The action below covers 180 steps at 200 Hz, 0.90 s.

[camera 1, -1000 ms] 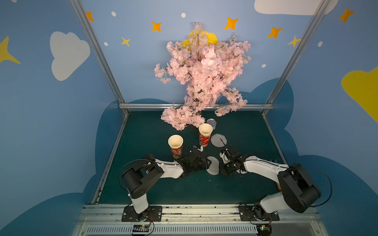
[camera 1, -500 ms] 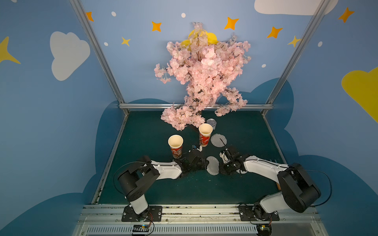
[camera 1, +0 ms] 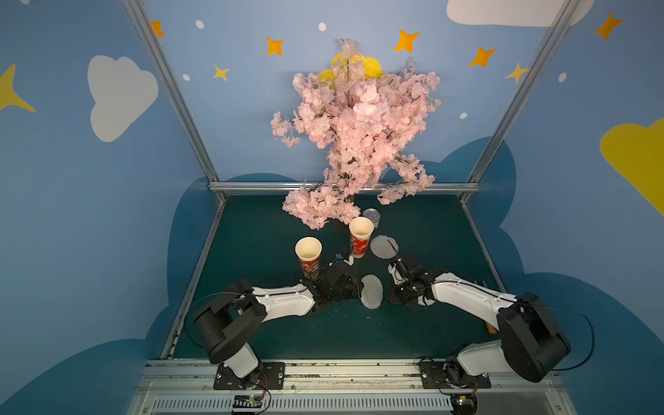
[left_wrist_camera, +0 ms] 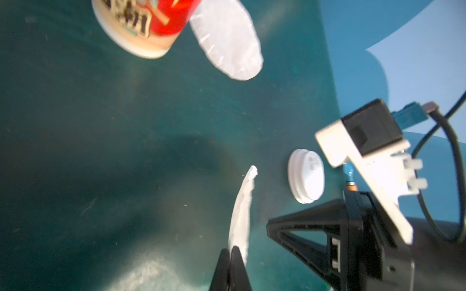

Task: Put the leak-proof paper on the milk tea cups
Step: Pick up the leak-proof paper from the center of the board, then place the leak-proof paper at the cup.

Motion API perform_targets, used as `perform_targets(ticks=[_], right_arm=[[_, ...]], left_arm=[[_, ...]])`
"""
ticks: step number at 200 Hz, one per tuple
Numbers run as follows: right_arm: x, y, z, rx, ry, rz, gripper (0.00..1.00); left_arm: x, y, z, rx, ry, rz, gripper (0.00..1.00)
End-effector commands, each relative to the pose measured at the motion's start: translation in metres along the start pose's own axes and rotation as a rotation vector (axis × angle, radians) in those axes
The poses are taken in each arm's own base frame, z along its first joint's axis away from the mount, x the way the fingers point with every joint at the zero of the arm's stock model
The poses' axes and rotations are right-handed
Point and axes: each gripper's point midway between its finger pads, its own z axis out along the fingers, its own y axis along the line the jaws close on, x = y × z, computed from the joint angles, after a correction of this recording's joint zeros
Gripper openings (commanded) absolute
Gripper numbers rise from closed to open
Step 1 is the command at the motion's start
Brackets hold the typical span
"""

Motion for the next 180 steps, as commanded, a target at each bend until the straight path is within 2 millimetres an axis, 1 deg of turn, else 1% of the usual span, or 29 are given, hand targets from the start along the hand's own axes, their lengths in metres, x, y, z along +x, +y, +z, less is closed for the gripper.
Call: perform_targets(ticks=[1,16,30,45,60,67,89,91,95,98,112,128,135,145,180], right_arm=[[-0.023,0.011,-0.041,0.001,-0.109,-0.046,0.18],[-0.035,0.02,-0.062,-0.02,-0.164,-0.067,0.23],[-0.045,0.032,-0.078,-0.053,-0.206,-0.084,0.27],[-0.057,0.046,-0.093,-0.101,-0.246,-0.1,0.34],[-0.068,0.06,-0.104,-0.137,-0.275,-0.118,0.39],[-0.073,0.067,-0.109,-0.151,-0.287,-0.126,0.43],[-0.088,0.09,-0.123,-0.188,-0.32,-0.162,0.62],[-0.089,0.092,-0.124,-0.191,-0.322,-0.165,0.64],[-0.091,0.097,-0.126,-0.196,-0.325,-0.174,0.74],[-0.092,0.099,-0.127,-0.198,-0.327,-0.178,0.8],[-0.098,0.111,-0.129,-0.205,-0.335,-0.201,0.86],[-0.104,0.121,-0.129,-0.203,-0.34,-0.227,0.86],[-0.105,0.124,-0.129,-0.202,-0.337,-0.234,0.86],[-0.108,0.129,-0.128,-0.203,-0.336,-0.244,0.86],[-0.112,0.134,-0.123,-0.198,-0.335,-0.256,0.86]], left_arm=[[-0.017,-0.024,-0.032,0.035,-0.026,0.042,0.03],[-0.027,-0.031,-0.058,0.039,-0.067,0.059,0.03],[-0.04,-0.037,-0.086,0.044,-0.135,0.083,0.03],[-0.054,-0.039,-0.114,0.044,-0.195,0.099,0.03],[-0.07,-0.03,-0.14,0.036,-0.241,0.069,0.03],[-0.077,-0.026,-0.151,0.04,-0.261,0.047,0.03],[-0.099,-0.011,-0.18,0.06,-0.326,-0.013,0.03],[-0.101,-0.009,-0.182,0.058,-0.331,-0.02,0.03],[-0.104,-0.006,-0.185,0.06,-0.341,-0.033,0.03],[-0.106,-0.004,-0.188,0.066,-0.346,-0.042,0.03],[-0.116,0.004,-0.195,0.102,-0.37,-0.096,0.03],[-0.127,0.018,-0.201,0.134,-0.398,-0.173,0.03],[-0.129,0.02,-0.203,0.169,-0.393,-0.201,0.03],[-0.134,0.028,-0.204,0.19,-0.405,-0.242,0.03],[-0.14,0.054,-0.206,0.178,-0.394,-0.336,0.03]])
